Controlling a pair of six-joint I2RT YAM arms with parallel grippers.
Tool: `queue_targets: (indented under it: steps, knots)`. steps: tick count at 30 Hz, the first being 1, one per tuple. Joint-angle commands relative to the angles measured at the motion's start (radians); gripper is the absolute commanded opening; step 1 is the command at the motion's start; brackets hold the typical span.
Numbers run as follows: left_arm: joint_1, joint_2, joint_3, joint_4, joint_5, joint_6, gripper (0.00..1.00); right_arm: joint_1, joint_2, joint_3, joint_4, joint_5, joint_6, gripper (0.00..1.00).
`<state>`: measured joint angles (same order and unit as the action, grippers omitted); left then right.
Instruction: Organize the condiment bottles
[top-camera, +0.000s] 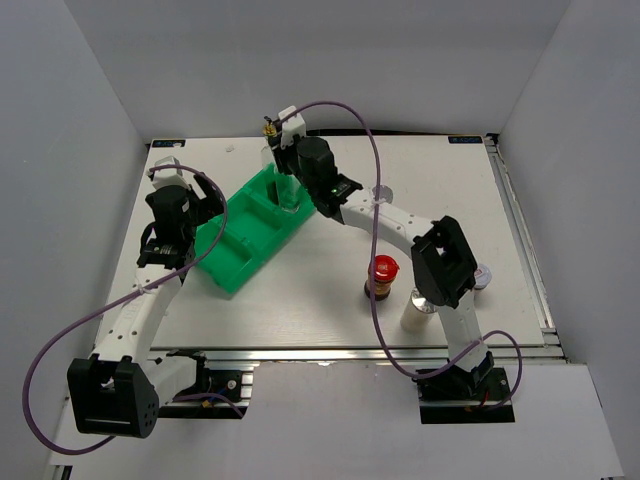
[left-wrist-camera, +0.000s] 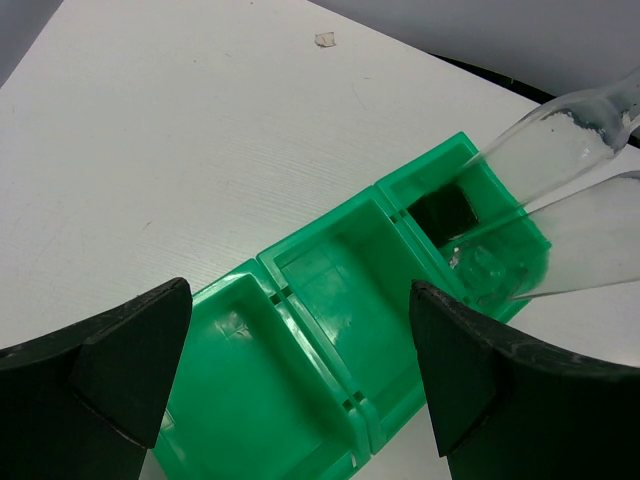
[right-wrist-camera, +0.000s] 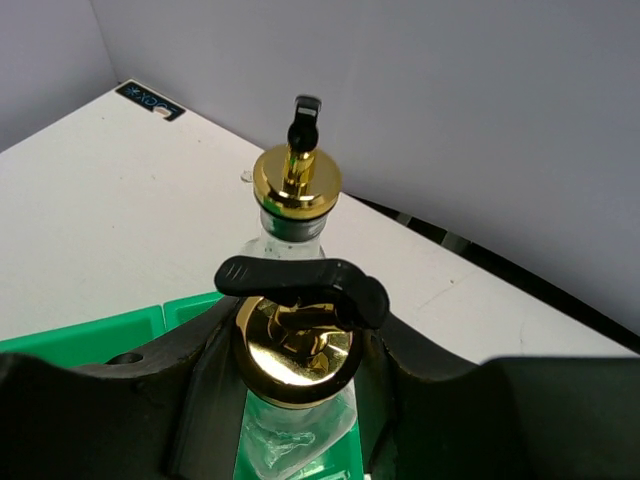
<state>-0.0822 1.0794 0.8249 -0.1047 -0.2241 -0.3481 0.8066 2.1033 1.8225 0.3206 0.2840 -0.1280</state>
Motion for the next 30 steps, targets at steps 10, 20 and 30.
queue_targets:
  steps: [10, 20, 30]
  knots:
    - [0.001, -0.03, -0.004, 0.0, -0.004, 0.006, 0.98, 0.028, -0.058, -0.092, 0.219, 0.15, 0.013, 0.86]
    - [0.002, -0.032, 0.002, -0.006, 0.003, 0.0, 0.98, 0.029, -0.13, -0.072, 0.075, 0.196, 0.014, 0.89]
    - [0.002, -0.049, 0.0, -0.012, -0.006, -0.011, 0.98, 0.029, -0.229, -0.037, -0.123, 0.095, -0.044, 0.89]
